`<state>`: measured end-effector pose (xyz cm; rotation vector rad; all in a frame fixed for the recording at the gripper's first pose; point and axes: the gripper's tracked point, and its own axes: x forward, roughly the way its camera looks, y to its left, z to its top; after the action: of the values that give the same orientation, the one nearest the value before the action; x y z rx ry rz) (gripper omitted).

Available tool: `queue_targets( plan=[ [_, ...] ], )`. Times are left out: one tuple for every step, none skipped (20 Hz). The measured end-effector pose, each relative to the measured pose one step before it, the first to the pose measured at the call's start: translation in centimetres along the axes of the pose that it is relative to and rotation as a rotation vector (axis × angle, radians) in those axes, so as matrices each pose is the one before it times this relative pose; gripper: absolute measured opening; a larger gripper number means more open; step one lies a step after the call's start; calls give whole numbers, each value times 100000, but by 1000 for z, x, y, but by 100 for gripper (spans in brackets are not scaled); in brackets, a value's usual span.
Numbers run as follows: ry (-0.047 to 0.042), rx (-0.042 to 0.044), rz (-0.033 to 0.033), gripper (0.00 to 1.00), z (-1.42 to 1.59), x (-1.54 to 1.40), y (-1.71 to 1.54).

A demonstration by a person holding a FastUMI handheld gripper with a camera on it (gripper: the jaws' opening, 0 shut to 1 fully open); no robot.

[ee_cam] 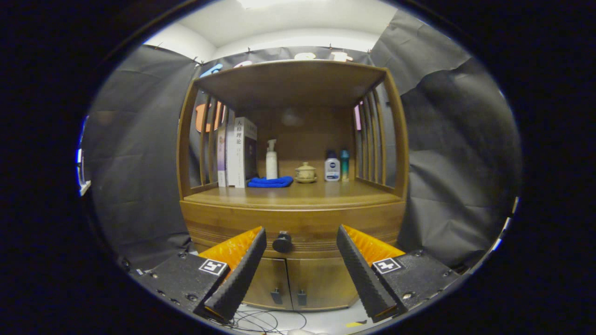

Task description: Pull open the drawer, take out the items inside it, and place them on the countertop above the cabinet.

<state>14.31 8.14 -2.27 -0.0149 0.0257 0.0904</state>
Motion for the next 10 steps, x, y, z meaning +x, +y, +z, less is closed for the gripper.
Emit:
queue_targets(
  plan=[
    [903, -931, 96, 99, -689, 1627, 585],
    [1457, -481, 130, 99, -833, 1404, 660],
    [2176, -30, 8, 99, -749, 1039, 367],
    [1576, 553, 118, 99, -722, 1108, 346],
    [1247, 442, -160, 99, -587, 1149, 285],
    [1881, 64, -676, 99, -678, 1146, -24],
    [539, -661, -881, 99, -258, 1063, 137],
    [517, -517, -1167, 99, -359, 1275, 9],
    [930, -231, -928, 99, -356, 604, -14],
    [1163, 457, 97, 99, -560, 564, 127]
  ],
)
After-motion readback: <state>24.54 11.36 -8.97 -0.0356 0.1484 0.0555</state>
